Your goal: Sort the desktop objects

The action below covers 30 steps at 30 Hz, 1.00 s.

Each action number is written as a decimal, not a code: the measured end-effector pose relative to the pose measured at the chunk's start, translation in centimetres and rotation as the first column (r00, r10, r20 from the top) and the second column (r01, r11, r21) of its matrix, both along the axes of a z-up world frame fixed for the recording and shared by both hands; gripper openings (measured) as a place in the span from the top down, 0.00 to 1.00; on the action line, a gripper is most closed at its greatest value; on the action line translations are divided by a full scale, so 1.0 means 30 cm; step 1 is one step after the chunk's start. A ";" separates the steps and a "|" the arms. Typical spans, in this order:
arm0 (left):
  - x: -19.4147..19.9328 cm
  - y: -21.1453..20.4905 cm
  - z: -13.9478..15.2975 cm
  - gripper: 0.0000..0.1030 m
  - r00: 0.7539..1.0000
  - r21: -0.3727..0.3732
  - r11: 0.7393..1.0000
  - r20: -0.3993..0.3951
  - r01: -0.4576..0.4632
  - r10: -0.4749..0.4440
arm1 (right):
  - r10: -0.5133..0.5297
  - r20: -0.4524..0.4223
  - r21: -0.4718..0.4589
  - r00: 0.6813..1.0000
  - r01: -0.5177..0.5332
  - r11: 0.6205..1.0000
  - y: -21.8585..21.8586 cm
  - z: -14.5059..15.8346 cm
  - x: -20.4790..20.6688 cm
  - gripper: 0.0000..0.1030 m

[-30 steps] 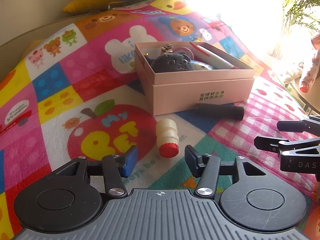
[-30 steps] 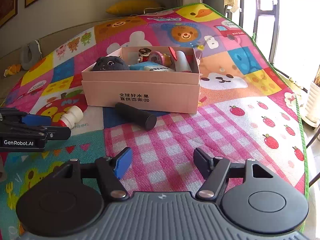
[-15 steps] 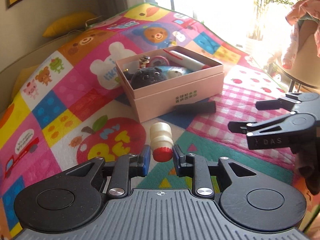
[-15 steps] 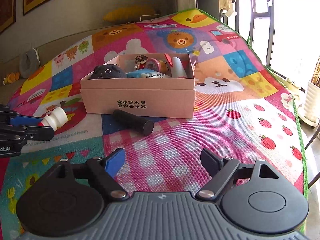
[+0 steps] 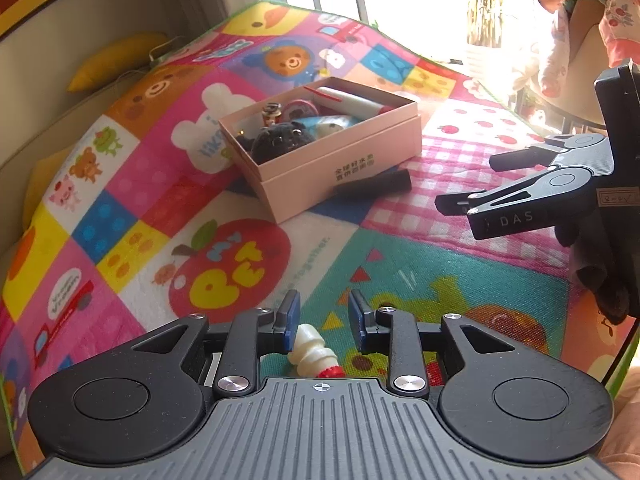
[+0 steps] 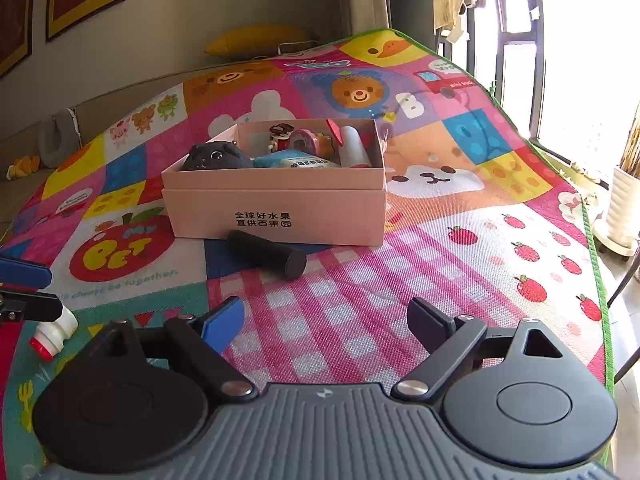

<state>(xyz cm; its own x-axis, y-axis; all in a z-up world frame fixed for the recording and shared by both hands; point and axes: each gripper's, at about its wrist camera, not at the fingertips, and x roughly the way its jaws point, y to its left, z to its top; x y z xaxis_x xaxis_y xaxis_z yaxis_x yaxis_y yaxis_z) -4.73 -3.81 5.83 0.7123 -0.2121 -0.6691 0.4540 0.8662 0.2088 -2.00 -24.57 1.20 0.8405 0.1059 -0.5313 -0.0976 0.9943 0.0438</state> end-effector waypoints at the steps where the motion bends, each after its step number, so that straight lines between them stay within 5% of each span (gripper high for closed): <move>1: -0.008 0.014 0.003 0.56 1.000 -0.006 1.000 0.002 -0.007 0.007 | -0.001 0.001 0.002 1.000 0.001 1.000 -0.001 0.000 -0.001 0.12; 7: -0.060 0.108 -0.015 0.19 0.997 -0.036 0.996 0.005 -0.079 0.079 | -0.003 -0.010 -0.028 1.000 0.002 1.000 0.021 0.008 -0.001 0.12; 10: -0.069 0.165 -0.030 0.06 0.991 -0.060 0.990 0.022 -0.130 0.132 | 0.114 -0.063 0.039 0.992 -0.111 0.993 0.063 0.034 -0.022 0.21; 14: -0.049 0.251 -0.024 0.06 0.971 -0.100 0.968 0.045 -0.231 0.237 | 0.324 -0.090 0.097 0.942 -0.316 0.944 0.182 0.082 -0.077 0.33; 18: -0.029 0.331 -0.014 0.04 0.946 -0.178 0.934 0.047 -0.309 0.322 | 0.465 -0.112 0.061 0.878 -0.461 0.885 0.336 0.091 -0.129 0.44; 26: -0.016 0.407 -0.047 0.02 0.931 -0.258 0.900 0.006 -0.351 0.365 | 0.468 -0.196 0.001 0.862 -0.477 0.879 0.460 0.056 -0.106 0.67; 30: -0.011 0.421 -0.053 0.02 0.929 -0.283 0.891 -0.003 -0.356 0.371 | 0.470 -0.198 -0.031 0.860 -0.485 0.874 0.486 0.065 -0.102 0.90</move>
